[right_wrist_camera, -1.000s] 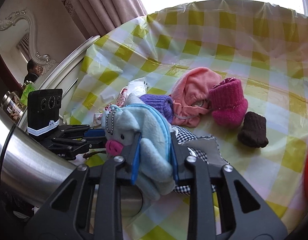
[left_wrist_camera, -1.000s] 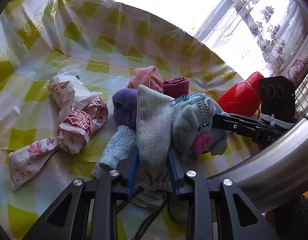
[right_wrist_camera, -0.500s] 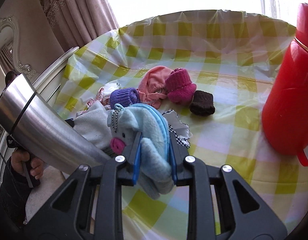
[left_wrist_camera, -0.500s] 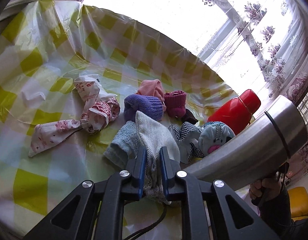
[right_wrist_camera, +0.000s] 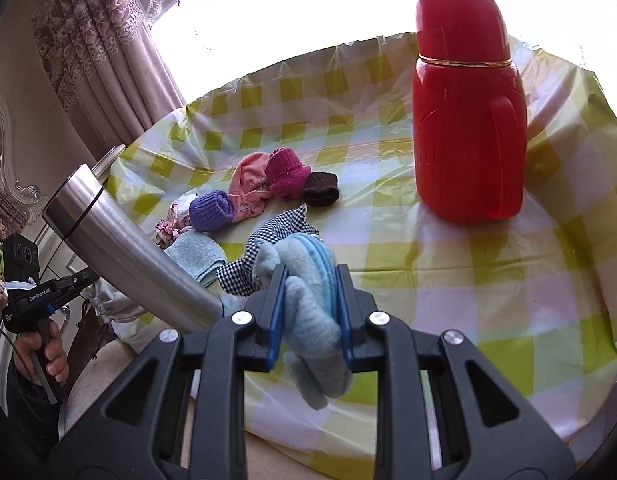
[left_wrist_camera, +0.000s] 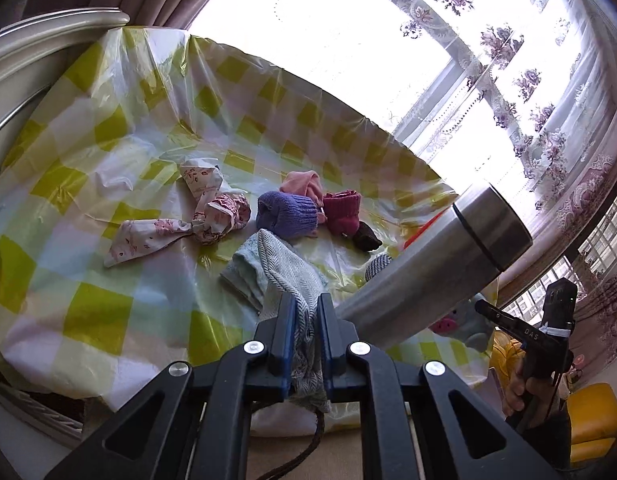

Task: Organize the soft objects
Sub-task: 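Carry the plush toy and pouch over the white box and release both, then grasp the houndstooth bag with the right tool while the left tool grasps the blue towel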

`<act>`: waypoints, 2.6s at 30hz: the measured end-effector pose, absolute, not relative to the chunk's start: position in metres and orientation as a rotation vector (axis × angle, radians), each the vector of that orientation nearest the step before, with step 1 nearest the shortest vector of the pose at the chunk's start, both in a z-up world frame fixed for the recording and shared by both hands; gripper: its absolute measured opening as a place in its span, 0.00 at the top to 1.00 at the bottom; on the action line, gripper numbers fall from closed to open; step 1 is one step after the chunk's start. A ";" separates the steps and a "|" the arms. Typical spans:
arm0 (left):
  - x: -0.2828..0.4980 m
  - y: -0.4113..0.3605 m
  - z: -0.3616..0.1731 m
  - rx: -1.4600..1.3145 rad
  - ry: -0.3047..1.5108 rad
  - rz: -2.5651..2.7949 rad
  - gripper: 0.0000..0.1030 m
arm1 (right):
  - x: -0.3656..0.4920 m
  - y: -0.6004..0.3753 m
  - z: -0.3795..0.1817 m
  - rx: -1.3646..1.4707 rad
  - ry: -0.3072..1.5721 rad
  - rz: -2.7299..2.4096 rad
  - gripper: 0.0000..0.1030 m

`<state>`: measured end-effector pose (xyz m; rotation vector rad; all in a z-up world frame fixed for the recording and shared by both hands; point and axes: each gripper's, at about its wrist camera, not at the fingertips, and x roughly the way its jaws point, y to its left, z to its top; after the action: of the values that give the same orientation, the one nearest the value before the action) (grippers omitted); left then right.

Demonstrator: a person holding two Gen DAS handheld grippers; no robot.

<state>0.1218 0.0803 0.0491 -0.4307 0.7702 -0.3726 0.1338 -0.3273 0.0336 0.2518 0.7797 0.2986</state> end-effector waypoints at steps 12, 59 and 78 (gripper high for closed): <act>0.063 0.056 0.078 -0.385 0.746 -0.439 1.00 | 0.066 -0.367 0.037 0.290 0.762 0.182 0.76; 0.008 -0.275 0.043 -0.082 1.140 -1.098 0.51 | -0.053 -0.485 0.024 0.216 0.889 -0.354 0.32; 0.031 -0.102 0.047 -0.104 0.936 -0.509 0.30 | -0.007 -0.408 0.022 0.112 0.898 -0.182 0.13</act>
<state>0.0310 -0.1021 0.0467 -0.1037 0.9359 -0.5089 -0.0070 -0.4081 0.0223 0.1122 0.8982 -0.1820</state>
